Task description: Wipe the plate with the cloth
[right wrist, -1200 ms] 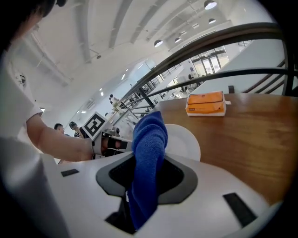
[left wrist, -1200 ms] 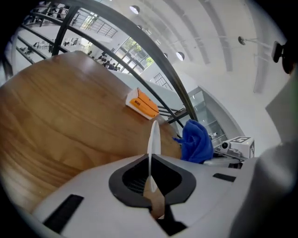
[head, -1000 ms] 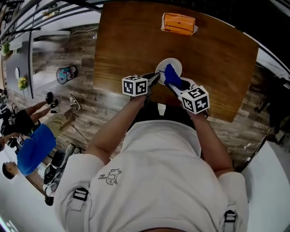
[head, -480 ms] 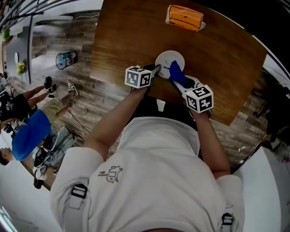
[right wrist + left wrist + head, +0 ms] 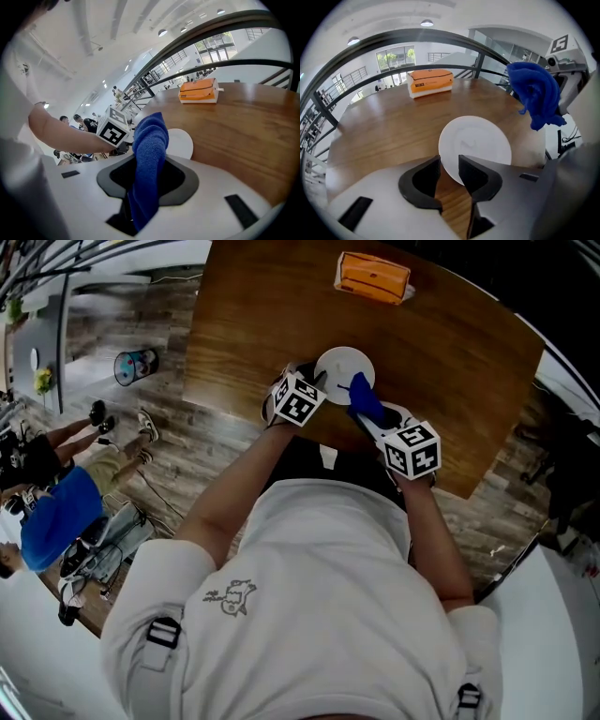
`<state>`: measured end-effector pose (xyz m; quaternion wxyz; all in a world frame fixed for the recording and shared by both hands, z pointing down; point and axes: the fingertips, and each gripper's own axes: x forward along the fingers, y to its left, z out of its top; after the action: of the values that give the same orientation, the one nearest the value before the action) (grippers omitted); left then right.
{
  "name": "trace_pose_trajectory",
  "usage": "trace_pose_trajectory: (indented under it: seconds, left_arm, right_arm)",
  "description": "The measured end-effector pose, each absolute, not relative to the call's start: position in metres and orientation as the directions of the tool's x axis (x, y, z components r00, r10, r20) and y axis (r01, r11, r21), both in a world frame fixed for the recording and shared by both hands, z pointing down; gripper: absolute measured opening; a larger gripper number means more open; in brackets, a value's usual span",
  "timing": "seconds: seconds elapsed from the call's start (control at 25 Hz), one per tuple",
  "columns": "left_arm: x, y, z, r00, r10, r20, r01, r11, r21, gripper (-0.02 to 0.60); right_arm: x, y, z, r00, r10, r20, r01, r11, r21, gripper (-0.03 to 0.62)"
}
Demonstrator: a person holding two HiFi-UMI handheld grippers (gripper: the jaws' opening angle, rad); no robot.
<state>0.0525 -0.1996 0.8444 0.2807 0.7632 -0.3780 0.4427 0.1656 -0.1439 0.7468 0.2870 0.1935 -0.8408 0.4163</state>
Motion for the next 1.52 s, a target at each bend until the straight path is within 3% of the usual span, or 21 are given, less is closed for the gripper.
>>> trace_pose_trajectory:
  seconds: [0.28, 0.56, 0.88, 1.2, 1.52]
  left_arm:
    - [0.054, -0.191, 0.814, 0.326, -0.376, 0.867, -0.861, -0.496, 0.109, 0.110]
    - [0.057, -0.206, 0.745, 0.331, -0.512, 0.793, -0.886, -0.457, 0.075, 0.109]
    - [0.072, -0.185, 0.649, 0.367, -0.659, 0.656, -0.917, -0.373, 0.139, 0.008]
    - [0.065, -0.176, 0.577, 0.439, -0.748, 0.498, -0.897, -0.330, 0.295, 0.007]
    - [0.050, -0.140, 0.522, 0.476, -0.809, 0.344, -0.875, -0.395, 0.282, 0.006]
  right_arm:
    - [0.178, -0.134, 0.726, -0.766, -0.108, 0.634, -0.560, 0.598, -0.574, 0.127]
    - [0.176, -0.148, 0.685, -0.786, -0.168, 0.595, -0.530, 0.678, -0.509, 0.127]
    - [0.169, -0.158, 0.633, -0.797, -0.271, 0.540, -0.534, 0.734, -0.419, 0.127]
    - [0.145, -0.166, 0.578, -0.800, -0.422, 0.426, -0.567, 0.765, -0.307, 0.127]
    - [0.119, -0.137, 0.536, -0.803, -0.487, 0.343, -0.579, 0.774, -0.256, 0.127]
